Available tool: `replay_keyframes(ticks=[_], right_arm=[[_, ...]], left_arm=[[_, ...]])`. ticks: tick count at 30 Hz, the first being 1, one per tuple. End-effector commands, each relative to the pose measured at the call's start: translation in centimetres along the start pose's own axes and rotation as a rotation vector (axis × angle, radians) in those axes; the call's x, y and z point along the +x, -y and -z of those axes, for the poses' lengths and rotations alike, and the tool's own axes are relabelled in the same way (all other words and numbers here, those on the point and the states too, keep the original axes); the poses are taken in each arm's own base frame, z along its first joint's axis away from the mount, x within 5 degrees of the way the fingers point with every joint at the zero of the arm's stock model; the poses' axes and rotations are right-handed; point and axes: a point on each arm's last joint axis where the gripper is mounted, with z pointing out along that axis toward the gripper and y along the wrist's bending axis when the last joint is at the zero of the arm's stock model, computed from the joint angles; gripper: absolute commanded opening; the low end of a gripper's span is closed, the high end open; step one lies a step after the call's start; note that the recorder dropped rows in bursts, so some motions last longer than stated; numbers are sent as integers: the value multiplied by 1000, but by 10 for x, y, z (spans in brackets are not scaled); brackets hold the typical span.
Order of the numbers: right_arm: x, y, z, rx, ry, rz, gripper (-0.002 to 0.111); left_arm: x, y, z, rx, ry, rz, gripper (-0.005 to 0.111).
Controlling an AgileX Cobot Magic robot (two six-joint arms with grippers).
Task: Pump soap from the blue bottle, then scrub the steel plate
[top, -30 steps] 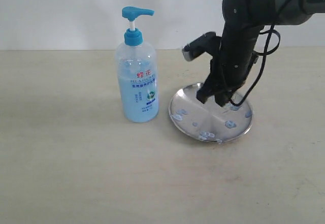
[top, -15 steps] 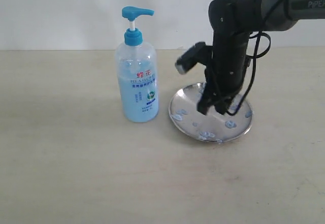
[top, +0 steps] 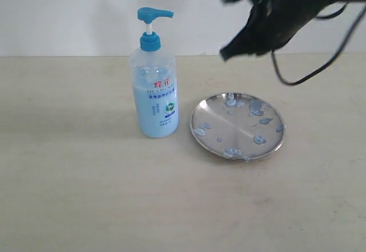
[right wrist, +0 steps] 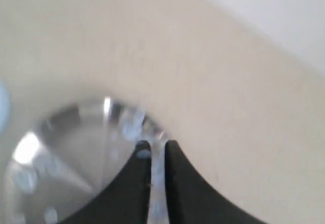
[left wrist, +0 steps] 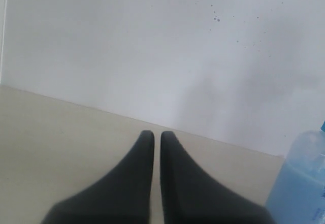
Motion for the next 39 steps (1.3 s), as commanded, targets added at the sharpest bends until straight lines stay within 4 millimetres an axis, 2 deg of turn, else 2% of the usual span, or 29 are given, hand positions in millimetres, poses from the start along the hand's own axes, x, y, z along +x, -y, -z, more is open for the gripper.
replay_keyframes(ticks=[1,3,5,6,9,13,16,19,31,37,39], right_arm=[[10,31,130,71,570,-65,0],[46,30,163,114,687,-25,0],[86,23,178,131,682,-23,0],[112,16,180,122,648,-39,0],[167,0,187,73,669,-174,0],[216,-17,194,5,801,-326,0],[234,-22,193,6,829,-323,0],[241,-23,193,16,816,-327,0],[244,-23,192,23,787,-331,0],[291,-22,195,138,511,-433,0],[296,-22,192,142,463,-493,0]], left_arm=[[1,0,0,5,2,8,4],[1,0,0,5,2,8,4],[1,0,0,7,1,9,4],[1,0,0,7,1,9,4],[1,0,0,7,1,9,4],[1,0,0,7,1,9,4],[1,0,0,5,2,8,4],[1,0,0,5,2,8,4],[1,0,0,1,-2,8,4],[1,0,0,5,2,8,4],[1,0,0,2,-1,8,4]])
